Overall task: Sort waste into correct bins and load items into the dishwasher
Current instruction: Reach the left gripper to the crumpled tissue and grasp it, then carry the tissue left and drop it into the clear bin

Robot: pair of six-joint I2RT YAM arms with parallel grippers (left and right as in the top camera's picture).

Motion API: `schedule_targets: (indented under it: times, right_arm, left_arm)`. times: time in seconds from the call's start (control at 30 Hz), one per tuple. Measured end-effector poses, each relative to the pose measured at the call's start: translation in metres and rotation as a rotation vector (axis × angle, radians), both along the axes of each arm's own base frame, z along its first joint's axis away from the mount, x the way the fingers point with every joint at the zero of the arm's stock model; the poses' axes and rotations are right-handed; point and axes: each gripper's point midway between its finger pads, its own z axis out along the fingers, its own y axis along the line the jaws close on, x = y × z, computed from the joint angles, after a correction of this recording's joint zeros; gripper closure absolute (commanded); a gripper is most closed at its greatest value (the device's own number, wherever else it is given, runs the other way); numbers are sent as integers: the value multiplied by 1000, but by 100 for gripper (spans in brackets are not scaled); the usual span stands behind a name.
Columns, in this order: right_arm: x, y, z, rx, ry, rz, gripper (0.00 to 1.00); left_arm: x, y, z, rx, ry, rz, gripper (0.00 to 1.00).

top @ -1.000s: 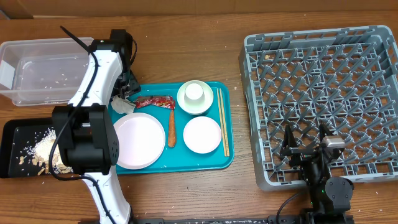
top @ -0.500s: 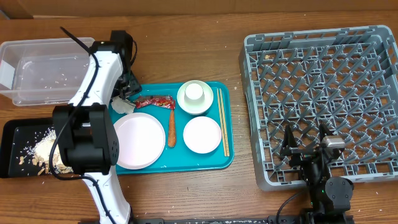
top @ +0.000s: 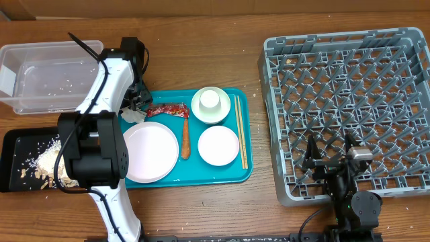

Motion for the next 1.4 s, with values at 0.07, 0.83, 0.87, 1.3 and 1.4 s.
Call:
schedule_targets:
  times: [0.07, 0.83, 0.87, 1.3, 1.4]
  right_arm:
    - [0, 0, 0, 0, 1, 0, 0]
    - [0, 0, 0, 0, 0, 0, 0]
    - [0, 0, 0, 0, 1, 0, 0]
    - [0, 0, 0, 1, 0, 0, 0]
    - [0, 0, 0, 0, 0, 0, 0]
  left_arm:
    - [0, 0, 0, 0, 0, 0, 33]
    - [2, 1, -7, 6, -14, 0, 39]
    - [1, 2, -9, 13, -12, 0, 39]
    - [5, 12, -7, 75, -28, -3, 57]
    - [2, 12, -11, 74, -21, -4, 69]
